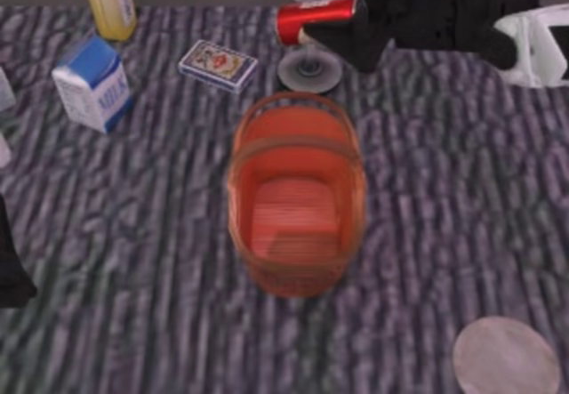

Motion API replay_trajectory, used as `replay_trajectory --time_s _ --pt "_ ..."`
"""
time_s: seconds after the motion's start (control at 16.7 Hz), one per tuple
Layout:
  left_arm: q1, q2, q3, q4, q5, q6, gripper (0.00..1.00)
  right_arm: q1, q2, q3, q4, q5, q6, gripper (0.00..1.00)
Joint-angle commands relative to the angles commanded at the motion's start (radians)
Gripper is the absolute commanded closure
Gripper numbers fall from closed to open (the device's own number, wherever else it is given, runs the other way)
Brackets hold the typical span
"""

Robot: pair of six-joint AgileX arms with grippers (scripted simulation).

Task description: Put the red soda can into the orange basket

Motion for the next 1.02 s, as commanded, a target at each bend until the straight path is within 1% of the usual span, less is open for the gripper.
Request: replay_trajectory --time_s 0.12,0.24,0.36,0.42,0.54,0.9,1.02 --pt "0.0 0.0 0.0 0.0 0.0 0.0 0.0 0.016 -0.051 -0.086 0.171 -0.089 0.052 1.0" --pt "0.0 0.0 0.0 0.0 0.0 0.0 0.0 0.029 -0.098 -0.157 0.311 -0.163 0.093 1.0" --pt "0.0 0.0 0.0 0.0 0.0 0.0 0.0 0.039 -0.136 -0.209 0.409 -0.218 0.121 1.0" --pt "0.0 0.0 0.0 0.0 0.0 0.0 0.0 0.043 -0.151 -0.227 0.443 -0.238 0.131 1.0" --pt "0.0 0.0 0.0 0.0 0.0 0.0 0.0 0.046 -0.167 -0.246 0.478 -0.259 0.141 1.0" --pt "0.0 0.0 0.0 0.0 0.0 0.0 0.0 0.042 -0.161 -0.244 0.481 -0.26 0.142 1.0" --pt "0.0 0.0 0.0 0.0 0.0 0.0 0.0 0.044 -0.127 -0.252 0.519 -0.261 0.141 1.0"
